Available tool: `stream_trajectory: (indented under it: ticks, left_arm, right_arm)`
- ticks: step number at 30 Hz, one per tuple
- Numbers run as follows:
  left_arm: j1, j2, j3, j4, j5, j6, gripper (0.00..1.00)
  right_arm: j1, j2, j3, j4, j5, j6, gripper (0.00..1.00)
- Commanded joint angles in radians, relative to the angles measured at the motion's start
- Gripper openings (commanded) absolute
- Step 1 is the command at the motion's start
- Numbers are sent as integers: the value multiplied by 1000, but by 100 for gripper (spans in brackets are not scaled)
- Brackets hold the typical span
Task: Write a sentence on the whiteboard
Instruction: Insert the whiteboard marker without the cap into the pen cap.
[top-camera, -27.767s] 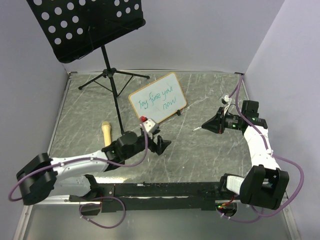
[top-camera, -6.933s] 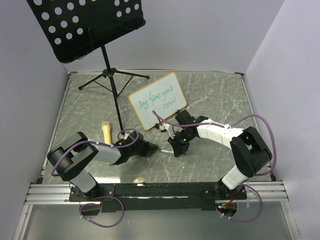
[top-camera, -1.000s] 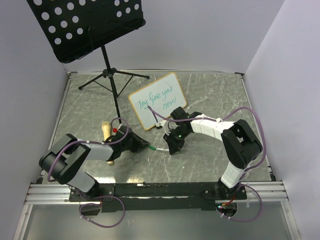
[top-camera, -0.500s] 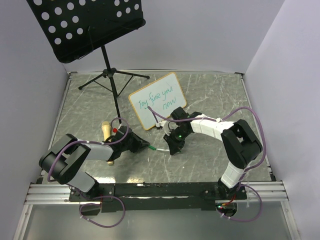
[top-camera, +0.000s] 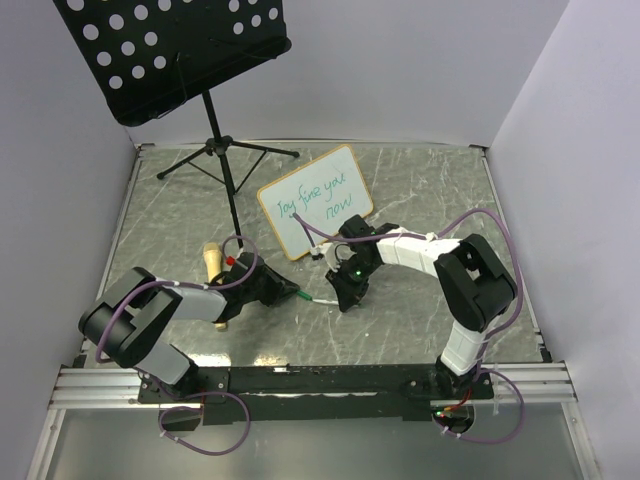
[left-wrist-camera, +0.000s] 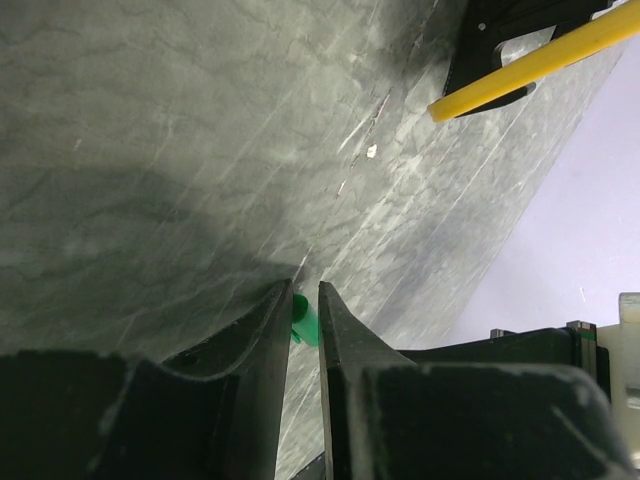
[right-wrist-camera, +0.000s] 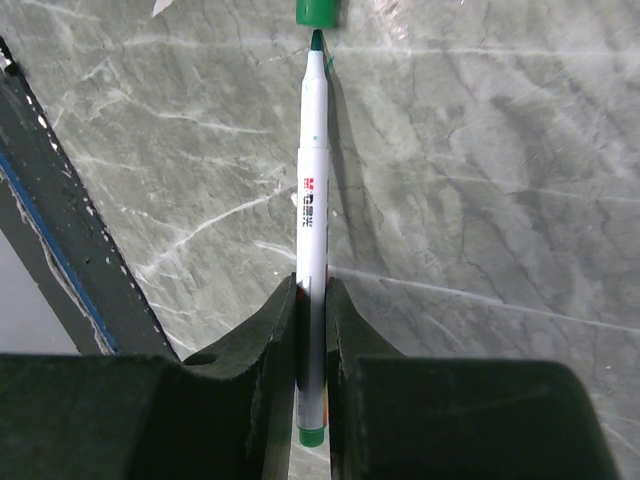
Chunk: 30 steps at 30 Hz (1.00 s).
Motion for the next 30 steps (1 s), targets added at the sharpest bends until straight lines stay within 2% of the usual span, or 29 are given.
stream_trajectory:
  ticks: [1, 30]
  left_arm:
    - [0, 33, -24, -50, 6, 14, 24]
    - [0, 53, -39, -26, 13, 6, 24]
  right_arm:
    - [-2, 16, 40, -3, -8, 7, 0]
    - [-11, -50, 16, 28, -11, 13, 0]
